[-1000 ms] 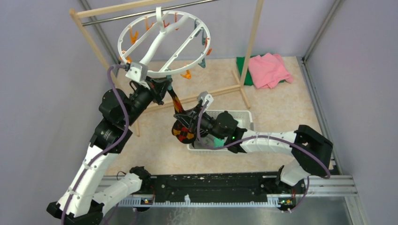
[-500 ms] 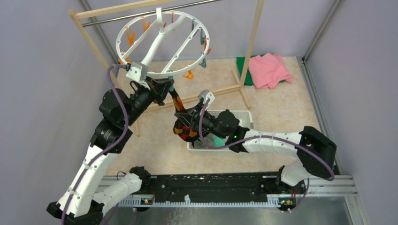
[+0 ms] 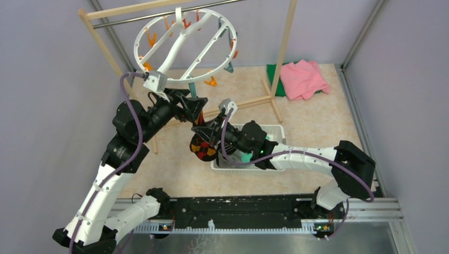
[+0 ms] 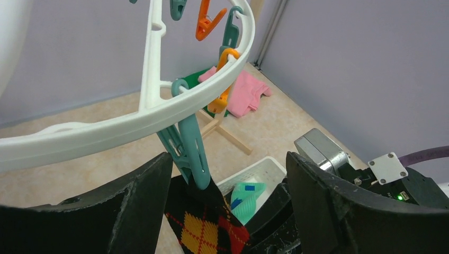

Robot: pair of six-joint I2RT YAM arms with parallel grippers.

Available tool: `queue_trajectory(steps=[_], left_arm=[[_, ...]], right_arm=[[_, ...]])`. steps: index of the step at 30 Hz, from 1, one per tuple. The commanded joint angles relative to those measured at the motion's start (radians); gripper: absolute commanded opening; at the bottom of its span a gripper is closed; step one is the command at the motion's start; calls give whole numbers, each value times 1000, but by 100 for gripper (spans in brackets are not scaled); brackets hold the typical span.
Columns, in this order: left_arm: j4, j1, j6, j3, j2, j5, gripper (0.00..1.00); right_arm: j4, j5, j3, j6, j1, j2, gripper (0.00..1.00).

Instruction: Remove the socks clipped to the hanger

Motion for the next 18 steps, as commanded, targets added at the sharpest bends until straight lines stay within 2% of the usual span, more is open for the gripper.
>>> queue_trajectory(steps=[1,7,18], left_arm=[[-26,4,-69,38,6,22,84],[-52,27,-147,79,53,22,82],[-21,130,-227,110,102,122,74]], right_arm=[[35,-19,21,21,-1,-13,0],[46,-25,7,27,-1,-20,0],[60,-29,-8,32,-1,-34,0]])
